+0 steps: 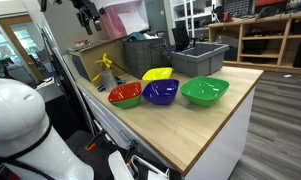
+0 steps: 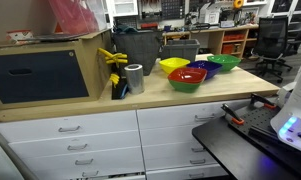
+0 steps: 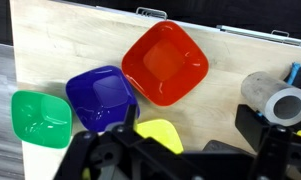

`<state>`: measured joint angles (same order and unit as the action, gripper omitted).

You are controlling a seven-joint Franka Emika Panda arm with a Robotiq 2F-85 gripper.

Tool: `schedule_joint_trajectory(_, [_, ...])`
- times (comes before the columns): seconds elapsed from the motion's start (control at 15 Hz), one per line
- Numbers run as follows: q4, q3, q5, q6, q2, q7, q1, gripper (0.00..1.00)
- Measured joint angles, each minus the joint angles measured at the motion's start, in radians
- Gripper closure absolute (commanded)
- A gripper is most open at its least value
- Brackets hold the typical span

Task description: Put the blue bowl inside the orange bowl

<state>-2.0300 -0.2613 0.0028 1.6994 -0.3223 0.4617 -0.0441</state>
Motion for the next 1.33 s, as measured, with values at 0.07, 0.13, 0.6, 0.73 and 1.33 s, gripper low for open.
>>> schedule_joint_trajectory(0.07, [0.000,0.000,0.000,0.000,0.000,0.000,0.000,0.00])
schedule_joint_trajectory(0.13, [0.000,0.000,0.000,0.000,0.000,0.000,0.000,0.00])
schedule_joint_trajectory(0.6, [0.001,0.019,-0.026,0.008,0.006,0.004,0.000,0.00])
schedule_joint_trajectory(0.73, [0.004,0.044,-0.053,0.024,0.020,0.005,0.009,0.00])
schedule_joint_trajectory(1.33, [0.095,0.200,-0.076,0.058,0.162,0.005,0.081,0.00])
